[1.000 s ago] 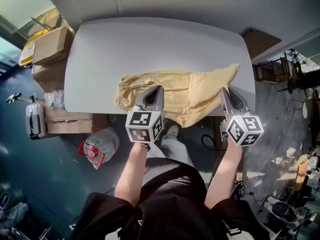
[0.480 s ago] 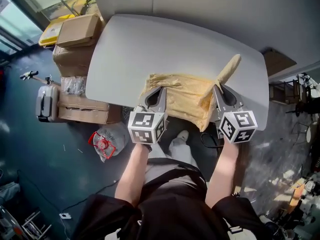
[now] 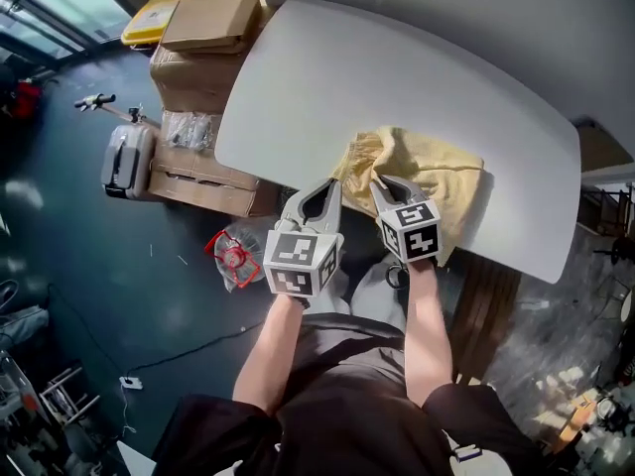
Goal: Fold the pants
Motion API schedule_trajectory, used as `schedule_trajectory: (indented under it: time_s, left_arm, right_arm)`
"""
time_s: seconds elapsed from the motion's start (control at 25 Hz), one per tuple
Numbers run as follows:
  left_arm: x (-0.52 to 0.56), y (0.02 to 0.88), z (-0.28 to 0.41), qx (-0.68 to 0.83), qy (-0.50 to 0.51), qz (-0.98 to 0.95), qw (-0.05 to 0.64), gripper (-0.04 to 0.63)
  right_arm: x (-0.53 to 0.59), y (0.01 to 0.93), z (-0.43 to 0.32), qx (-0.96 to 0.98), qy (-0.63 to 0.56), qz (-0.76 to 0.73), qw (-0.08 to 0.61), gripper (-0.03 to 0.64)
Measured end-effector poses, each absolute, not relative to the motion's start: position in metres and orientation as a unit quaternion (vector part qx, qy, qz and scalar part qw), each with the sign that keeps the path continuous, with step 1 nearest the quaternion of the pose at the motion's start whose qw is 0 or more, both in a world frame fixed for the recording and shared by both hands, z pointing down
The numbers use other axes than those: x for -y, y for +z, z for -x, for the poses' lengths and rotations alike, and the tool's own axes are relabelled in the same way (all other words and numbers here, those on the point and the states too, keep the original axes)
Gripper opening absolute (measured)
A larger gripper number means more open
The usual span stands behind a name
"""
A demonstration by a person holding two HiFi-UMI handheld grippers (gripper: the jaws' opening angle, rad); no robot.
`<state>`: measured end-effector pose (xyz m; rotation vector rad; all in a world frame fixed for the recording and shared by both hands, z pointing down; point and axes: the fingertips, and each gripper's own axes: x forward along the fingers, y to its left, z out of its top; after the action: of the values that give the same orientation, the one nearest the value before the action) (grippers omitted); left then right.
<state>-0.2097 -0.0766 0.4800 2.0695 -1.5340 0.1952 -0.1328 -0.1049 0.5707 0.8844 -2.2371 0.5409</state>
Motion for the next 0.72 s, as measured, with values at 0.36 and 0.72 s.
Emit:
schedule_trajectory:
  time_s: [0.36, 0.72]
  left_arm:
    - [0.059, 0.516, 0.226, 0.57, 0.093, -0.757, 0.306, 0.005]
    - [0.078, 0.502, 0.203, 0.545, 0.088, -0.782, 0.289, 0.005]
  right_arm:
    - [0.065, 0.629, 0.171, 0.853, 0.302, -0.279, 0.323, 0.15]
    - [0.077, 0.577, 0.161, 0.879, 0.283, -0.285, 0.256, 0.126]
